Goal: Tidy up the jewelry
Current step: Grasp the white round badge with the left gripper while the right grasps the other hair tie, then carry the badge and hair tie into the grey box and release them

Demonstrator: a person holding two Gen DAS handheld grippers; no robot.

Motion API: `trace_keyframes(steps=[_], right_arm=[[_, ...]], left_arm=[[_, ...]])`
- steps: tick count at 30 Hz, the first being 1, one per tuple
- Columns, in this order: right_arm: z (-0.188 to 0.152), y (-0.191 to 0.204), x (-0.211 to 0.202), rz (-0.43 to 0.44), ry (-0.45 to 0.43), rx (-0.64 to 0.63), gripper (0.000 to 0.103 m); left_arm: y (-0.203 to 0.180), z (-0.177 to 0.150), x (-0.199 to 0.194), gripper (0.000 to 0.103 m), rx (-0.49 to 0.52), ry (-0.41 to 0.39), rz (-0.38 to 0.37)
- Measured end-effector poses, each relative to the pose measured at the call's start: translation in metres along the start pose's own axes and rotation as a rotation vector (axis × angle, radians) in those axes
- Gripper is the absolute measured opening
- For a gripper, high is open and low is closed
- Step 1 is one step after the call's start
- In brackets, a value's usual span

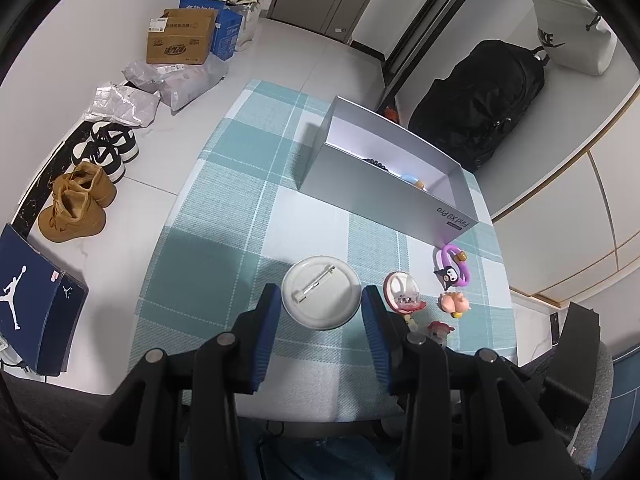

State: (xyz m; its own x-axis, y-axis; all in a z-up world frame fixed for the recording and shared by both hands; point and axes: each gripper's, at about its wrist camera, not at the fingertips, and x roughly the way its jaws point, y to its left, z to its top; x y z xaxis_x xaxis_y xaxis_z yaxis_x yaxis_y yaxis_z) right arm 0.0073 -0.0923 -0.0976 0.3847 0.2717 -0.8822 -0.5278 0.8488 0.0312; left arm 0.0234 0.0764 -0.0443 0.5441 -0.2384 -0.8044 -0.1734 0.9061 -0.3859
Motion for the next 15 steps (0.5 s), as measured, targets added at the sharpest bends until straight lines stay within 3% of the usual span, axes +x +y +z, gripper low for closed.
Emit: trace_keyframes(steps=[6,15], right_arm=[[0.004,-0.007,-0.008,0.042,-0.020,0.039,0.046],[0.015,0.001,-0.041,0.055,-0.146,-0.001,0.046]], left_arm=[[0.000,-0.001,0.003,0.036,0.002,0.011,0.007],[-0.002,0.005,0.004,0.036,-0.009,-0.011,0.012]])
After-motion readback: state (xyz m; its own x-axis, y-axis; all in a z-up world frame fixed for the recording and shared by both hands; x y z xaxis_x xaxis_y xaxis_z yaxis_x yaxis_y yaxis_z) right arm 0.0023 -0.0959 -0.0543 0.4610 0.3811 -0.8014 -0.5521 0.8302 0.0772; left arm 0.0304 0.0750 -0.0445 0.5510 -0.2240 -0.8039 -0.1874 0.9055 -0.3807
